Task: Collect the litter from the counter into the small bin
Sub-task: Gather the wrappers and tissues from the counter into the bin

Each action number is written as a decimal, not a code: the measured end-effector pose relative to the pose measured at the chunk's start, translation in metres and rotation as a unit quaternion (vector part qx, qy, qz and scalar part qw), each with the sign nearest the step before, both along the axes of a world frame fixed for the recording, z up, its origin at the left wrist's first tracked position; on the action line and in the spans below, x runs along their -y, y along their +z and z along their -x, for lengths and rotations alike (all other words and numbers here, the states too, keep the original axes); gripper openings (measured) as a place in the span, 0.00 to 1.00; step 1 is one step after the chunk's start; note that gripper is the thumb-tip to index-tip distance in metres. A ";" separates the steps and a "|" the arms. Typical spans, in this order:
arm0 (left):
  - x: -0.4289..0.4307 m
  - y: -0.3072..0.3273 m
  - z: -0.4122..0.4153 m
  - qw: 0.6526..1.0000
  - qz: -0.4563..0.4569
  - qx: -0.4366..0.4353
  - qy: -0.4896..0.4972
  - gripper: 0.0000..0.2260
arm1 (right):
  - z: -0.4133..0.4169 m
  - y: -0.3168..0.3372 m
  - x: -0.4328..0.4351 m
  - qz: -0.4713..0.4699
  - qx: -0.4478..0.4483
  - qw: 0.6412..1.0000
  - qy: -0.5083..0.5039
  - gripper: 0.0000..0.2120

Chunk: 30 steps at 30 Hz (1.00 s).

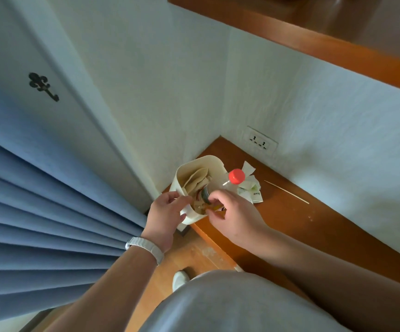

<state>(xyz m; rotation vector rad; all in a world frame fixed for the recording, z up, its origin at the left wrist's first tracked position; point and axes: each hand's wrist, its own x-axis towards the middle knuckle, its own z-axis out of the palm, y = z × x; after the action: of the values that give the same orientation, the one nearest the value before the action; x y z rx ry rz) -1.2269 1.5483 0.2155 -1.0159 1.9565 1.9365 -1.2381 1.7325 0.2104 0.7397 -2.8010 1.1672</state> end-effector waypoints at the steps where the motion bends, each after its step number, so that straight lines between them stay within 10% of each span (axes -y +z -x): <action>1: 0.001 0.001 0.000 1.000 -0.002 -0.001 0.002 0.13 | 0.000 0.000 -0.003 0.000 -0.001 1.000 0.001 0.11; 9: 0.004 0.001 0.000 1.000 0.003 -0.002 0.018 0.15 | 0.009 -0.015 -0.044 -0.041 -0.026 0.999 -0.009 0.06; 15: -0.003 0.000 -0.002 0.998 -0.044 0.011 0.045 0.15 | 0.039 -0.067 -0.079 -0.240 0.100 0.965 -0.031 0.15; 30: -0.012 0.015 -0.010 0.994 0.026 0.063 0.091 0.01 | 0.082 -0.131 -0.089 -0.358 0.014 0.931 0.071 0.15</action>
<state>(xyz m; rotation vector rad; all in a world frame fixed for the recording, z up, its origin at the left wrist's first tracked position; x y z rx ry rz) -1.2171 1.5605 0.2309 -1.3387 1.9131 1.8666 -1.3200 1.8220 0.0796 0.9566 -3.2326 0.1034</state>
